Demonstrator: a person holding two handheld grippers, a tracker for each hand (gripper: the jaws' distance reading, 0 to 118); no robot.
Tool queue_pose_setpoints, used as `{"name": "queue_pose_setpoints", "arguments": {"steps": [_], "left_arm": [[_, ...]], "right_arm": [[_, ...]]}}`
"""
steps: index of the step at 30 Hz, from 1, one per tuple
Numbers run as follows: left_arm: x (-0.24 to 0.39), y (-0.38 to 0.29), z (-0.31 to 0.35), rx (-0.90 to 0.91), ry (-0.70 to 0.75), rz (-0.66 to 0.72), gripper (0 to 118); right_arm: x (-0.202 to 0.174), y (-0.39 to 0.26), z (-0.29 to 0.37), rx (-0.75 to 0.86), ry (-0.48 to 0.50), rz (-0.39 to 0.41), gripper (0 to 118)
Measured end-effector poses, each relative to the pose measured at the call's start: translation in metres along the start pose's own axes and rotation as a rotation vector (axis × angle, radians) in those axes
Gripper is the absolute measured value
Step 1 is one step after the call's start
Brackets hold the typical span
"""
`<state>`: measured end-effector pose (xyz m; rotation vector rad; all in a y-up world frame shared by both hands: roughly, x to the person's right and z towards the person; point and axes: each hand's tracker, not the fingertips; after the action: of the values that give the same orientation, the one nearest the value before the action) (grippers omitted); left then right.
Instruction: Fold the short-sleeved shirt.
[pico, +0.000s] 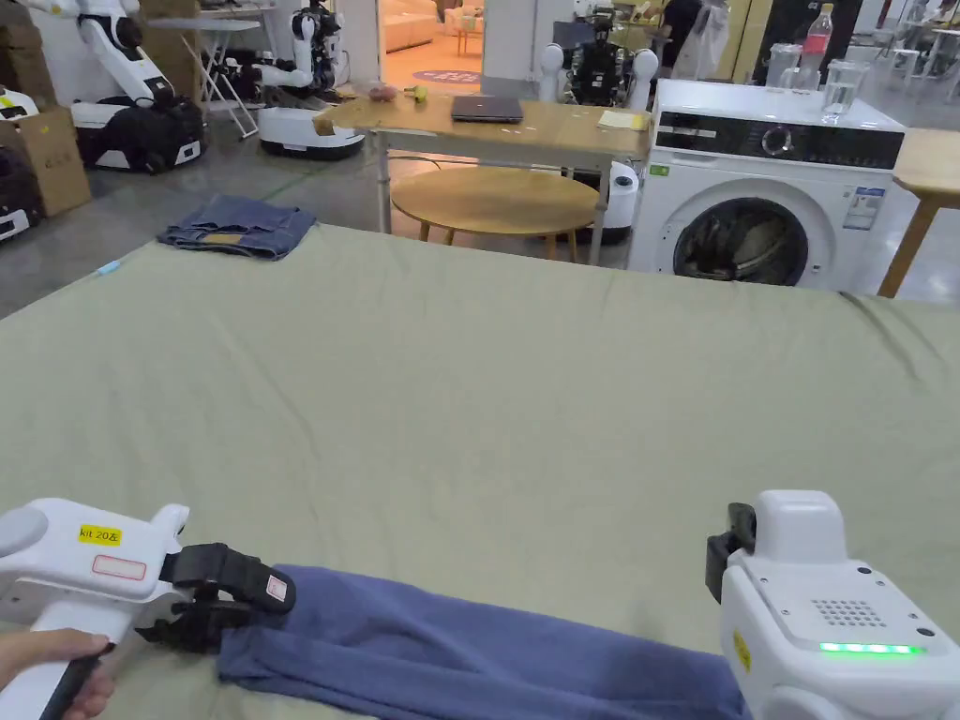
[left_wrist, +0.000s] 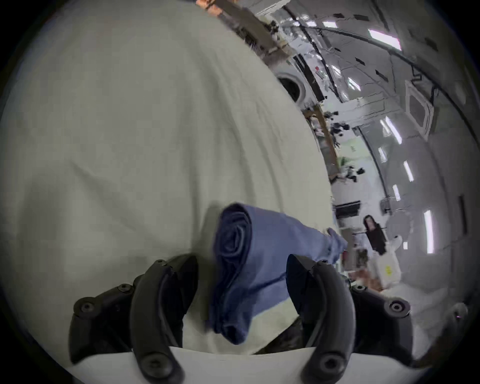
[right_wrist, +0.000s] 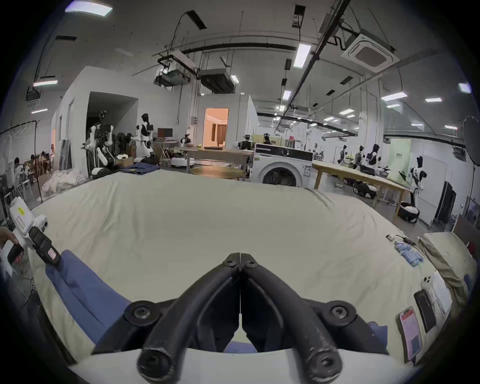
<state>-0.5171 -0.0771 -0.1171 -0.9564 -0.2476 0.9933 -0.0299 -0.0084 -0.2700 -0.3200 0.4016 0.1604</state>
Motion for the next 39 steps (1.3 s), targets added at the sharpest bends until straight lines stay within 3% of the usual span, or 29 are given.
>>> {"name": "queue_pose_setpoints", "arguments": {"steps": [5, 6, 8, 9, 10, 16, 28, 32, 39], "left_arm": [[-0.003, -0.003, -0.014, -0.007, -0.099, 0.048, 68], [-0.002, -0.005, -0.019, -0.010, -0.093, 0.045, 61], [-0.001, -0.011, -0.033, -0.020, -0.011, 0.039, 22], [-0.007, -0.011, -0.030, -0.010, -0.027, 0.050, 9], [-0.008, -0.014, -0.026, 0.036, -0.088, 0.075, 8], [0.020, -0.017, -0.018, 0.046, 0.042, 0.003, 5], [0.063, 0.006, 0.047, 0.096, 0.122, -0.108, 4], [0.074, 0.008, 0.069, 0.124, 0.267, -0.133, 4], [0.104, 0.001, 0.066, 0.107, 0.254, -0.135, 5]], "right_arm": [[0.005, -0.003, -0.004, -0.014, -0.003, -0.020, 0], [0.006, -0.004, -0.004, -0.017, -0.003, -0.025, 0], [0.009, -0.005, -0.005, -0.024, -0.005, -0.035, 0], [0.010, -0.006, -0.005, -0.026, -0.005, -0.038, 0], [0.011, -0.006, -0.005, -0.030, -0.006, -0.039, 0], [0.018, -0.007, -0.003, -0.037, -0.013, -0.041, 0], [0.025, 0.000, 0.001, -0.018, -0.010, -0.052, 0], [0.025, 0.002, 0.002, -0.013, -0.004, -0.051, 0], [0.025, 0.003, 0.002, -0.013, 0.002, -0.054, 0]]}}
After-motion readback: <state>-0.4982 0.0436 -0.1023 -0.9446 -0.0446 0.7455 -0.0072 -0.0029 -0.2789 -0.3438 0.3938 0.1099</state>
